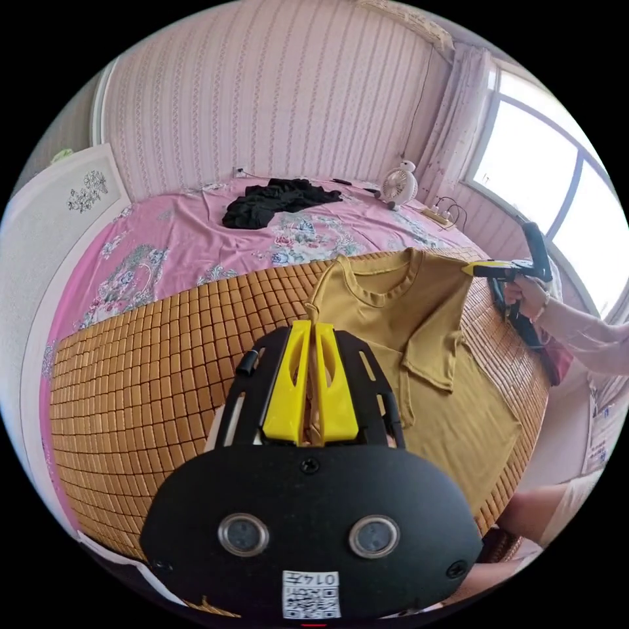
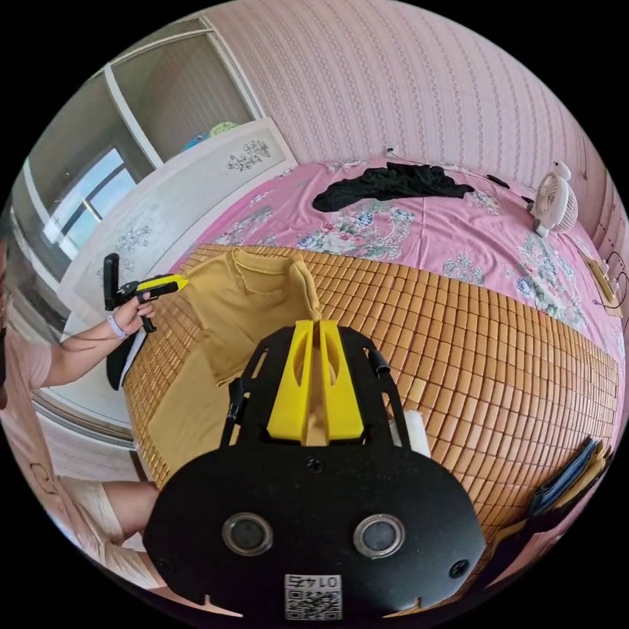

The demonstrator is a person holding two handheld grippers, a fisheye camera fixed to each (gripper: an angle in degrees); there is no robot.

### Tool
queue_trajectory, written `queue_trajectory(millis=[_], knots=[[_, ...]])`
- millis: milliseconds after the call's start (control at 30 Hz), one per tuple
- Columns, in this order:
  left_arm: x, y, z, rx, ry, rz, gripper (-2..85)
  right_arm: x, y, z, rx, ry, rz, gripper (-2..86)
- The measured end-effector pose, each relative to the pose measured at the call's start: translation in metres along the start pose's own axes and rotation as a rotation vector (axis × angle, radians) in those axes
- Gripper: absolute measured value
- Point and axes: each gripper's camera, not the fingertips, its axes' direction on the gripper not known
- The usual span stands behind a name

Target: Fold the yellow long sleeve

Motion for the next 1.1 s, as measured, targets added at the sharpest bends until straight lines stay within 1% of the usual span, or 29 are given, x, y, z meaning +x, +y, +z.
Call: queue_trajectory(millis=[67, 100, 167, 200, 233, 267, 300, 333, 367, 400, 467, 500, 567, 667, 800, 933, 1000, 1100], knots=[[0.001, 0.021, -0.031, 0.023, 0.066, -0.005, -0.8, -0.012, 0.039, -0.034, 0.013, -0.14, -0.021, 0.9], [0.005, 0.042, -0.052, 0.032, 0.11, 0.005, -0.7, -0.016, 0.051, -0.041, 0.004, -0.167, -0.027, 1.0], [0.017, 0.08, -0.081, 0.019, 0.162, 0.028, -0.3, -0.034, 0.108, -0.06, -0.073, -0.25, -0.049, 1.5], [0.024, 0.11, -0.096, -0.013, 0.192, 0.006, 0.1, -0.038, 0.124, -0.062, -0.104, -0.269, -0.046, 1.6], [0.027, 0.126, -0.101, -0.037, 0.203, -0.02, 0.9, -0.044, 0.156, -0.058, -0.182, -0.29, -0.021, 2.1], [0.032, 0.16, -0.107, -0.09, 0.215, -0.089, 2.5, -0.046, 0.19, -0.048, -0.268, -0.275, 0.04, 2.6], [0.036, 0.194, -0.111, -0.143, 0.205, -0.166, 3.8, -0.045, 0.207, -0.043, -0.308, -0.251, 0.077, 2.9], [0.038, 0.21, -0.111, -0.172, 0.186, -0.204, 4.5, -0.044, 0.237, -0.031, -0.386, -0.185, 0.159, 3.4], [0.041, 0.238, -0.112, -0.232, 0.139, -0.279, 4.7, -0.046, 0.26, -0.023, -0.445, -0.124, 0.198, 4.0], [0.045, 0.258, -0.112, -0.289, 0.109, -0.313, 4.8, -0.048, 0.268, -0.021, -0.464, -0.094, 0.21, 4.4], [0.05, 0.277, -0.113, -0.348, 0.09, -0.37, 4.9, -0.055, 0.288, -0.021, -0.45, -0.022, 0.279, 5.7], [0.052, 0.283, -0.114, -0.359, 0.109, -0.399, 4.9, -0.056, 0.29, -0.022, -0.435, -0.012, 0.303, 5.9], [0.055, 0.284, -0.116, -0.351, 0.123, -0.415, 5.0, -0.061, 0.295, -0.026, -0.371, 0.047, 0.382, 6.4], [0.059, 0.283, -0.113, -0.346, 0.094, -0.443, 5.4, -0.071, 0.3, -0.023, -0.311, 0.106, 0.446, 7.0], [0.071, 0.286, -0.1, -0.383, 0.067, -0.443, 6.7, -0.085, 0.305, -0.003, -0.302, 0.113, 0.466, 7.7], [0.09, 0.294, -0.083, -0.467, 0.051, -0.375, 6.4, -0.104, 0.305, 0.015, -0.34, 0.226, 0.411, 3.2], [0.102, 0.299, -0.087, -0.432, 0.003, -0.315, 6.2, -0.108, 0.304, 0.018, -0.354, 0.234, 0.396, 2.1], [0.11, 0.305, -0.089, -0.429, -0.007, -0.316, 6.2, -0.113, 0.307, 0.023, -0.346, 0.236, 0.405, 1.2]])
